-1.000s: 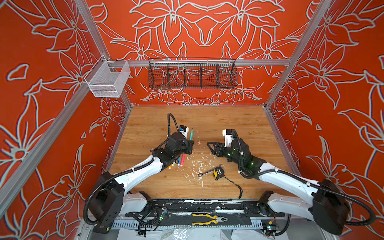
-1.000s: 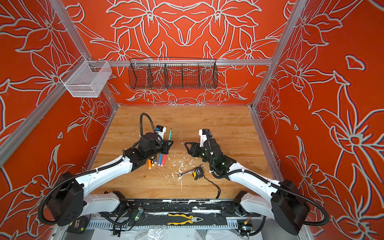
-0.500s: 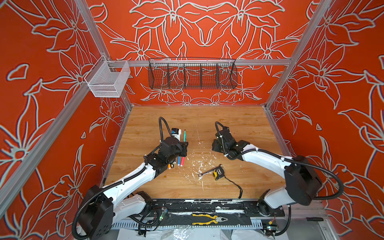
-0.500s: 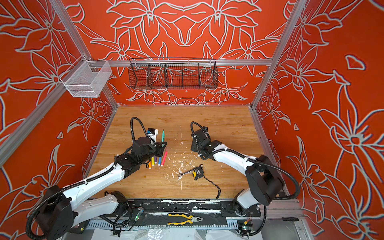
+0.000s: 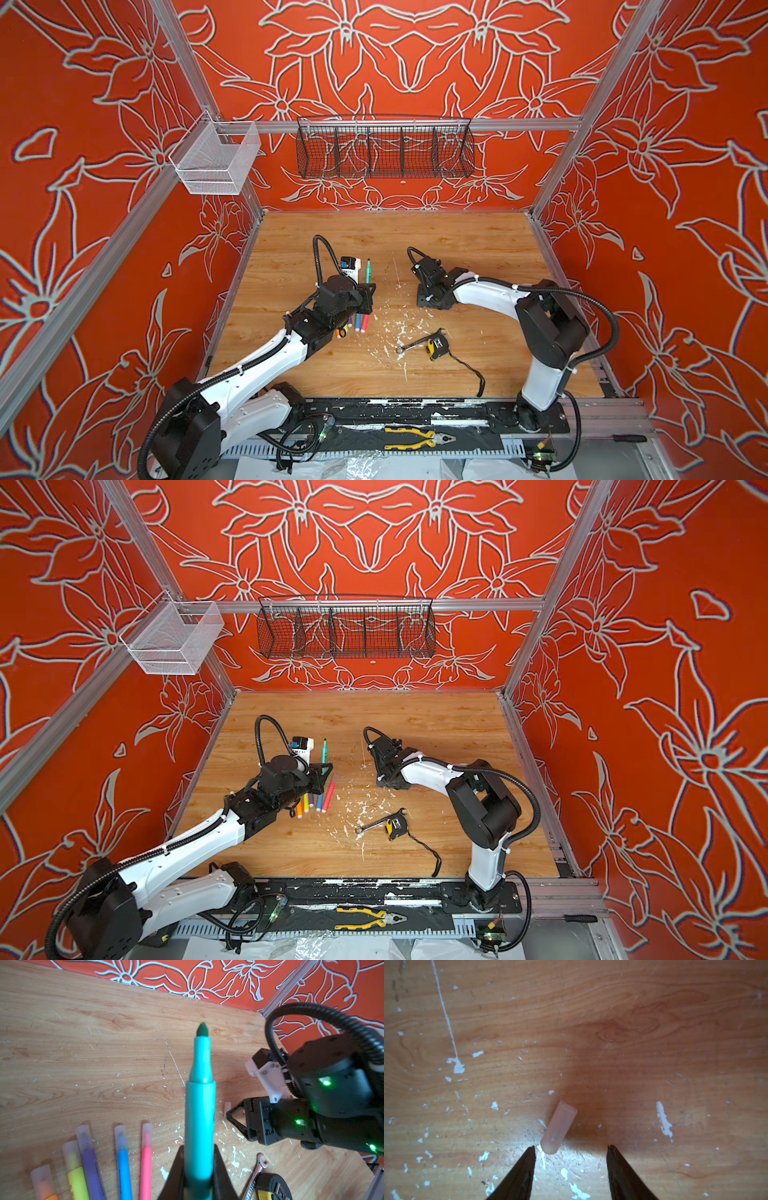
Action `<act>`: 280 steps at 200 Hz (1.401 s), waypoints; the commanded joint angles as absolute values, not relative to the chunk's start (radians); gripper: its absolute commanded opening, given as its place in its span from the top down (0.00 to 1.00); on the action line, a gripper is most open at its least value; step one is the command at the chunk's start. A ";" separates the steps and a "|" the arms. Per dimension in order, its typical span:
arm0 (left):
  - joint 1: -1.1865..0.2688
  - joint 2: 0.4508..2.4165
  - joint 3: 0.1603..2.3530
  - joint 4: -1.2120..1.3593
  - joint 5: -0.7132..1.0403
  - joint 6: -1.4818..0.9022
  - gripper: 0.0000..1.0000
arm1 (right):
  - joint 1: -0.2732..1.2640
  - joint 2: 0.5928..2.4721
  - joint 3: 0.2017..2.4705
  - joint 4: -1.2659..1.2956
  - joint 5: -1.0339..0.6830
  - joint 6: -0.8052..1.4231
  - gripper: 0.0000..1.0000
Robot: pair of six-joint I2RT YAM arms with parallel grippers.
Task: Insert the pens into the pen caps
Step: 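Move the right gripper over the translucent cap while the left holds the marker, then grasp the translucent cap with the right gripper and lift it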
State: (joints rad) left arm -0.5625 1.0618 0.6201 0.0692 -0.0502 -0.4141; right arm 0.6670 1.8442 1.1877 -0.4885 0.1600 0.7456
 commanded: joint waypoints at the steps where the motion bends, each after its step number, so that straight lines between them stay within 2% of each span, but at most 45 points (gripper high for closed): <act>1: -0.563 1.041 0.609 0.108 -0.029 -0.402 1.00 | 0.662 1.891 1.254 -0.570 0.207 0.715 0.44; 68: -0.563 1.046 0.614 0.107 -0.015 -0.397 1.00 | 0.634 1.934 1.275 -0.569 0.161 0.713 0.48; 146: -0.563 1.057 0.611 0.116 -0.008 -0.402 1.00 | 0.619 1.952 1.264 -0.561 0.113 0.721 0.64; 211: -0.563 1.050 0.610 0.119 0.009 -0.398 1.00 | 0.612 1.972 1.264 -0.560 0.074 0.723 0.84; 280: -0.574 1.080 0.623 0.157 0.131 -0.365 1.00 | 0.601 1.909 1.229 -0.537 0.067 0.730 0.91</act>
